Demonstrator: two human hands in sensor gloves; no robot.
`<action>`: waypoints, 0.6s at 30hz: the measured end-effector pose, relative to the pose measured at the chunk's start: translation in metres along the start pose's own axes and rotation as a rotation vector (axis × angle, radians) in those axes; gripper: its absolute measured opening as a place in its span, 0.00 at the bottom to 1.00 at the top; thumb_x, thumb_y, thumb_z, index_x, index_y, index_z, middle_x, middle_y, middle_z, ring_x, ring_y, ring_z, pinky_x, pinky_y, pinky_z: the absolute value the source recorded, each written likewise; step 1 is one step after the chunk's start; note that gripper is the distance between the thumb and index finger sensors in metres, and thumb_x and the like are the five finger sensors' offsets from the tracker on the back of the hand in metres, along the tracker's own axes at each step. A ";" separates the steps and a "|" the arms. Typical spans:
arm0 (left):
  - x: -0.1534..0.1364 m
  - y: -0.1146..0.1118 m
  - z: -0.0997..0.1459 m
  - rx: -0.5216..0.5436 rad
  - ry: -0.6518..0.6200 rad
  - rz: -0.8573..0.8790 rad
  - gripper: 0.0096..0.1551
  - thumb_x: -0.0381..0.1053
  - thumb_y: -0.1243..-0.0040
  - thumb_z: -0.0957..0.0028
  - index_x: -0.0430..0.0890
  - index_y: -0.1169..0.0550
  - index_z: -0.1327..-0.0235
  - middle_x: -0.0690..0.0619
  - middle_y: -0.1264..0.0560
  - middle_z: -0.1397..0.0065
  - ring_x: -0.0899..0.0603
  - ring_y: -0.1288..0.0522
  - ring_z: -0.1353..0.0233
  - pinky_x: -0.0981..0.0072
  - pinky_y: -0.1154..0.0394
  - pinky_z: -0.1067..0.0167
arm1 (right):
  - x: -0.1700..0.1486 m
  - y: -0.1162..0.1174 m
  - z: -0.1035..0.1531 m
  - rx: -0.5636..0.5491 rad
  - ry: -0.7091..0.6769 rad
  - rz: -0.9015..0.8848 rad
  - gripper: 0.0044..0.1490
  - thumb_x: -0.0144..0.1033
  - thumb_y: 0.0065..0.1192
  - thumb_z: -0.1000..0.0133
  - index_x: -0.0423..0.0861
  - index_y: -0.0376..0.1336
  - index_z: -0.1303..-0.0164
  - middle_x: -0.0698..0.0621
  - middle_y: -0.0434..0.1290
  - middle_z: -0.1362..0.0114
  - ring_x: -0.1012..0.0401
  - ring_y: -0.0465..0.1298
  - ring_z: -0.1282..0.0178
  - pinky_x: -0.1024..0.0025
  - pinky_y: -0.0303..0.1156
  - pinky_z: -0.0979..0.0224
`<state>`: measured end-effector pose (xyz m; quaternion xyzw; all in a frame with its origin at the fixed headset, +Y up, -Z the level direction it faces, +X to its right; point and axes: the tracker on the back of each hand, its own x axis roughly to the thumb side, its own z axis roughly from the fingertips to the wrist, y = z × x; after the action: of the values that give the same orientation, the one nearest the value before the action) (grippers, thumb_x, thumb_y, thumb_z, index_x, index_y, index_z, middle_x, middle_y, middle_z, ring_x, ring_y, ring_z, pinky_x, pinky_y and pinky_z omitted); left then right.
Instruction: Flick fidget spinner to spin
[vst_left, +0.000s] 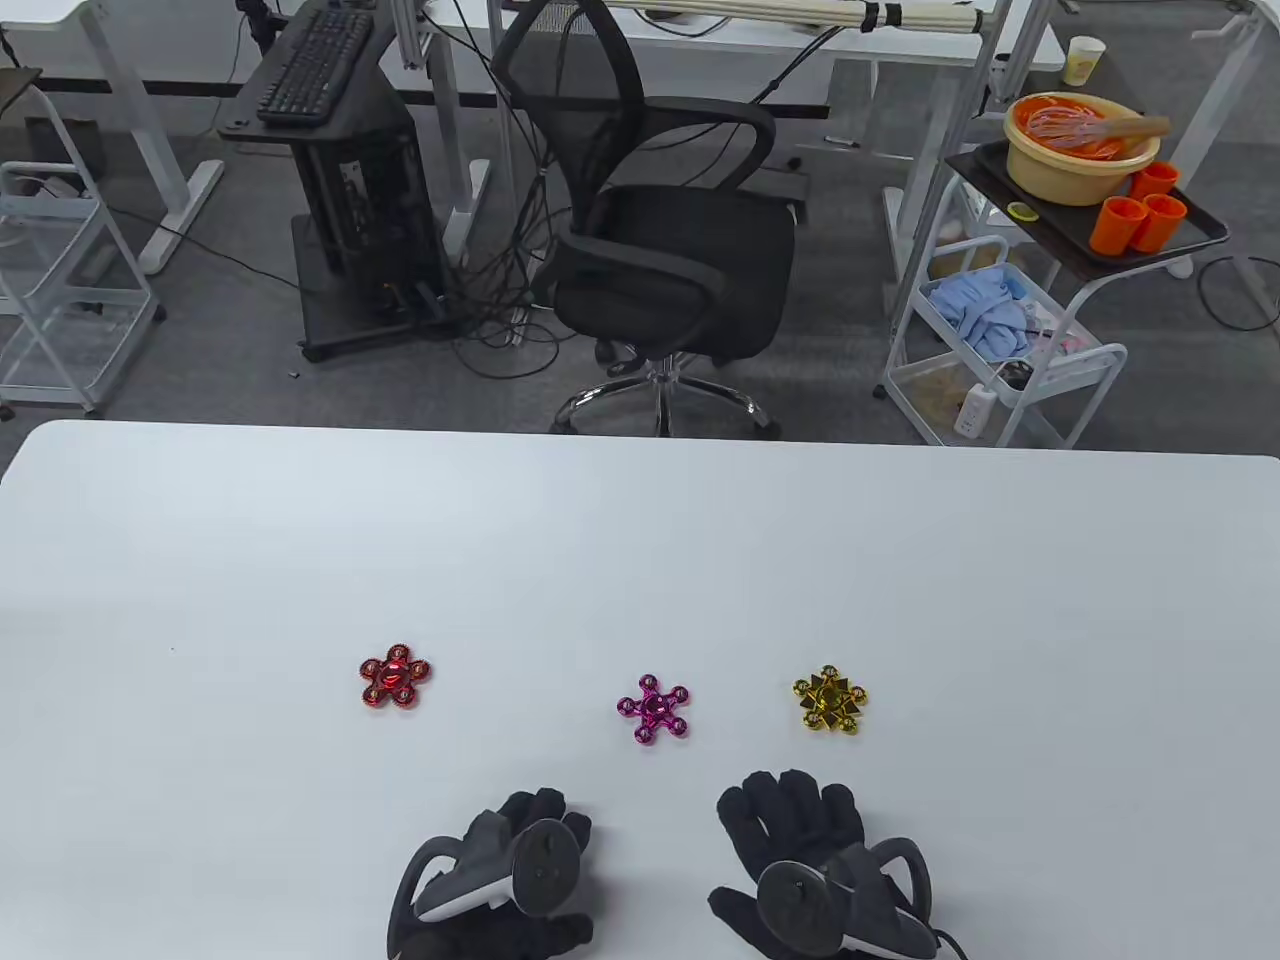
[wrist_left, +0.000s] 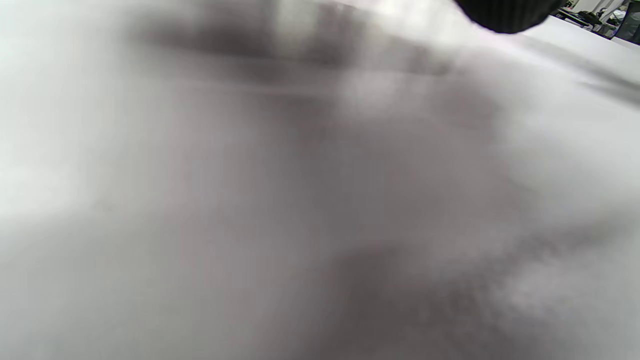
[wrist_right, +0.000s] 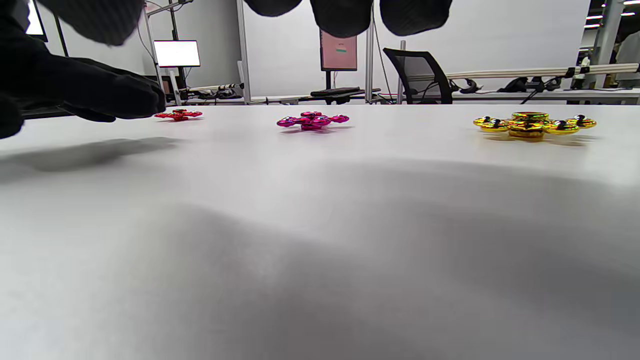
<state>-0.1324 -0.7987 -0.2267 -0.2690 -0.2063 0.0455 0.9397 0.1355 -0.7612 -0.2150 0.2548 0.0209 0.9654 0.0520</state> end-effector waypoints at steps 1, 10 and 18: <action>0.000 0.000 0.000 -0.001 0.000 0.000 0.51 0.68 0.54 0.55 0.50 0.61 0.30 0.44 0.72 0.23 0.34 0.68 0.21 0.34 0.63 0.28 | 0.001 0.000 0.000 0.000 -0.003 -0.003 0.51 0.64 0.51 0.45 0.47 0.40 0.21 0.37 0.43 0.16 0.30 0.46 0.20 0.26 0.41 0.24; -0.002 0.005 0.005 0.042 0.005 0.004 0.51 0.68 0.54 0.55 0.50 0.61 0.30 0.44 0.71 0.23 0.34 0.68 0.21 0.34 0.62 0.28 | 0.002 -0.001 0.001 -0.005 0.007 0.004 0.50 0.63 0.51 0.45 0.47 0.41 0.22 0.37 0.43 0.16 0.31 0.46 0.20 0.26 0.41 0.24; -0.003 0.007 0.007 0.071 0.030 -0.020 0.51 0.68 0.54 0.55 0.50 0.61 0.30 0.44 0.71 0.22 0.34 0.67 0.20 0.34 0.62 0.27 | 0.002 -0.003 0.002 -0.008 0.014 0.017 0.50 0.63 0.51 0.45 0.47 0.41 0.22 0.37 0.43 0.16 0.32 0.47 0.20 0.26 0.41 0.24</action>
<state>-0.1378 -0.7905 -0.2261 -0.2341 -0.1931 0.0395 0.9520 0.1348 -0.7580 -0.2124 0.2478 0.0152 0.9677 0.0447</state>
